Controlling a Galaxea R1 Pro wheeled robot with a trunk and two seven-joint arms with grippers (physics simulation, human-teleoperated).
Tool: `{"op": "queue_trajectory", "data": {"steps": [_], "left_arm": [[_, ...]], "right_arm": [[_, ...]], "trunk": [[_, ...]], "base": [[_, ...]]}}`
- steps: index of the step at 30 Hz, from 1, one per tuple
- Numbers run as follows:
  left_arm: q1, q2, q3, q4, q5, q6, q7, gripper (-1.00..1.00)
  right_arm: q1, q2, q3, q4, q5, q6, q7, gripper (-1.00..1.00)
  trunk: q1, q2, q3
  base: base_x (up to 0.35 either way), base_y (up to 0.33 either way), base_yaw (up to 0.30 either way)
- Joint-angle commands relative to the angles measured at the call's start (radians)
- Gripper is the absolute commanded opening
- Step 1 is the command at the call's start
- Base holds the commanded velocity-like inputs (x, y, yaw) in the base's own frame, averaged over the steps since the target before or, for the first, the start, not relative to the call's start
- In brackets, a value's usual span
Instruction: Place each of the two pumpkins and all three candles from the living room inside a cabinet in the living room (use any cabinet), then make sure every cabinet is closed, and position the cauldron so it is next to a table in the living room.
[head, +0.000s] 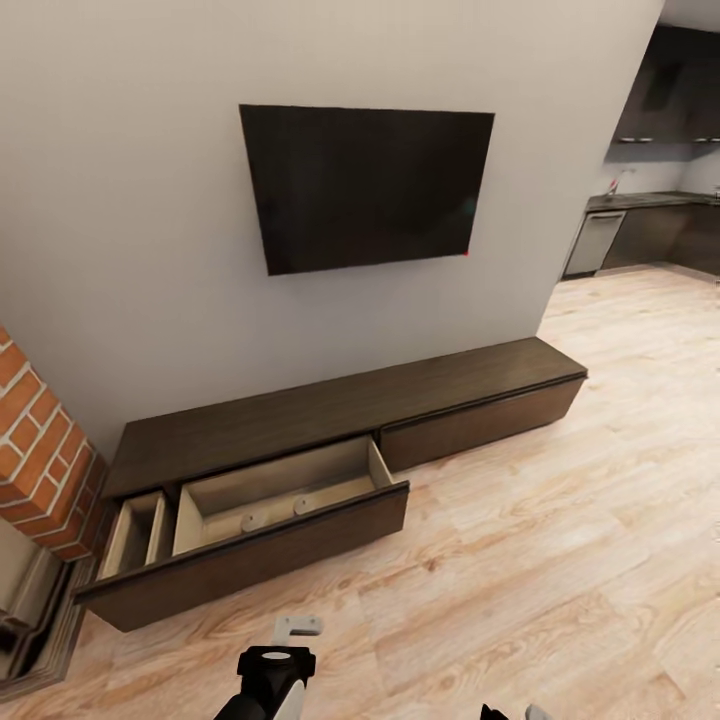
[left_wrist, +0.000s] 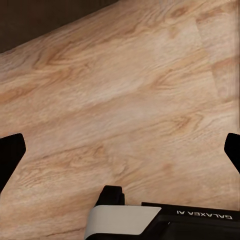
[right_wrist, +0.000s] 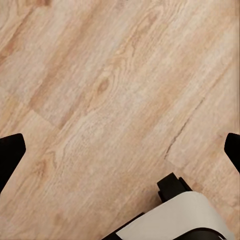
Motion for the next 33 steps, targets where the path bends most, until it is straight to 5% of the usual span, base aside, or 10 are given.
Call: {"op": "queue_trajectory", "data": {"steps": [1,33], "left_arm": [[-0.001,0.001,-0.003,-0.001,0.011,0.002,0.010,1.00],[-0.001,0.001,-0.005,-0.003,0.010,0.002,0.008,1.00]], "right_arm": [[0.000,-0.001,0.008,-0.001,-0.008,-0.003,-0.005,1.00],[0.000,0.021,0.008,0.002,-0.008,-0.048,-0.004,1.00]], "trunk": [[0.000,-0.001,0.000],[0.000,-0.001,0.043]], "base": [[0.000,0.000,-0.187],[0.000,0.000,-0.187]]}}
